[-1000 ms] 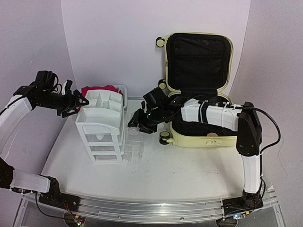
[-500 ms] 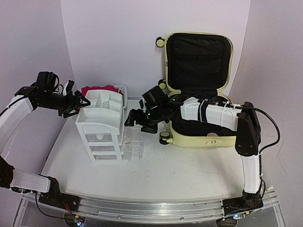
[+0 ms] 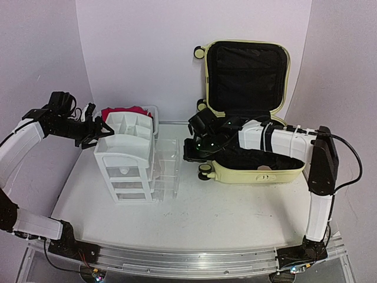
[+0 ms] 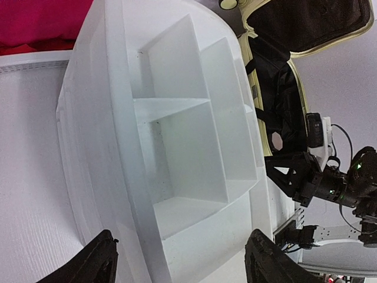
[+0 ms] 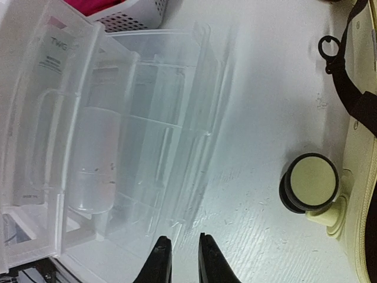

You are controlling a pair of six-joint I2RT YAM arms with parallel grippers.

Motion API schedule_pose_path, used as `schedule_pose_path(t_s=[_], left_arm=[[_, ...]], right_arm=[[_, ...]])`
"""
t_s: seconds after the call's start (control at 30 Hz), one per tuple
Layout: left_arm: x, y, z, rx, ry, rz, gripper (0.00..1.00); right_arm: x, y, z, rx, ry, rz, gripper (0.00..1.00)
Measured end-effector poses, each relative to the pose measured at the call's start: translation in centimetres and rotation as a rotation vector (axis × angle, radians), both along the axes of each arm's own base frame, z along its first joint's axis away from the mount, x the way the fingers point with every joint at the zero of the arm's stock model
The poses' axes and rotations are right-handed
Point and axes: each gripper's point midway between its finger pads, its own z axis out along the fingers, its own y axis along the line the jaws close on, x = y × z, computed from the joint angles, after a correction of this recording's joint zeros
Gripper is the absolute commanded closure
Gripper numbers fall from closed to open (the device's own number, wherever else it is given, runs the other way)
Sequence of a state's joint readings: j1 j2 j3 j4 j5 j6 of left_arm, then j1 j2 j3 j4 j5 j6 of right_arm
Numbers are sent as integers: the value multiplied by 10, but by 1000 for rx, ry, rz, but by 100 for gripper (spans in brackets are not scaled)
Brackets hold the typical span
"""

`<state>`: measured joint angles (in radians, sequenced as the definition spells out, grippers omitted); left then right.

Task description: Open, take out, and arrange the luggage

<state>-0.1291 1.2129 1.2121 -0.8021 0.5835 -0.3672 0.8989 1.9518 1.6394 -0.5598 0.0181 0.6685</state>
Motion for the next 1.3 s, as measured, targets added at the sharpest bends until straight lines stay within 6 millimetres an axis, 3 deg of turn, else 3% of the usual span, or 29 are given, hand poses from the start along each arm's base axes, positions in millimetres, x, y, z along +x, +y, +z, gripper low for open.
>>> schedule_pose_path(t_s=[0.23,0.33,0.43,0.6,0.7,1.13,1.3], left_arm=[[-3,-2,-9,-13,29,-11,28],[-4,-3,-14,-19,40,-13,29],[-2,-1,-16,-19,47,1,29],[-2,-1,-16,-25,52,6,29],[-2,-1,-17,-26,51,6,29],[-1,-1,-19,-30,54,8,30],[-1,-2,-19,-31,55,8,30]], right_arm=[[7,6,-41,-77,33,15,87],[10,23,-55,-55,58,32,72],[13,34,-66,-16,84,24,65],[21,89,-65,199,106,44,58],[24,112,-69,292,132,47,57],[16,112,-83,235,147,38,59],[12,112,-85,185,119,44,65]])
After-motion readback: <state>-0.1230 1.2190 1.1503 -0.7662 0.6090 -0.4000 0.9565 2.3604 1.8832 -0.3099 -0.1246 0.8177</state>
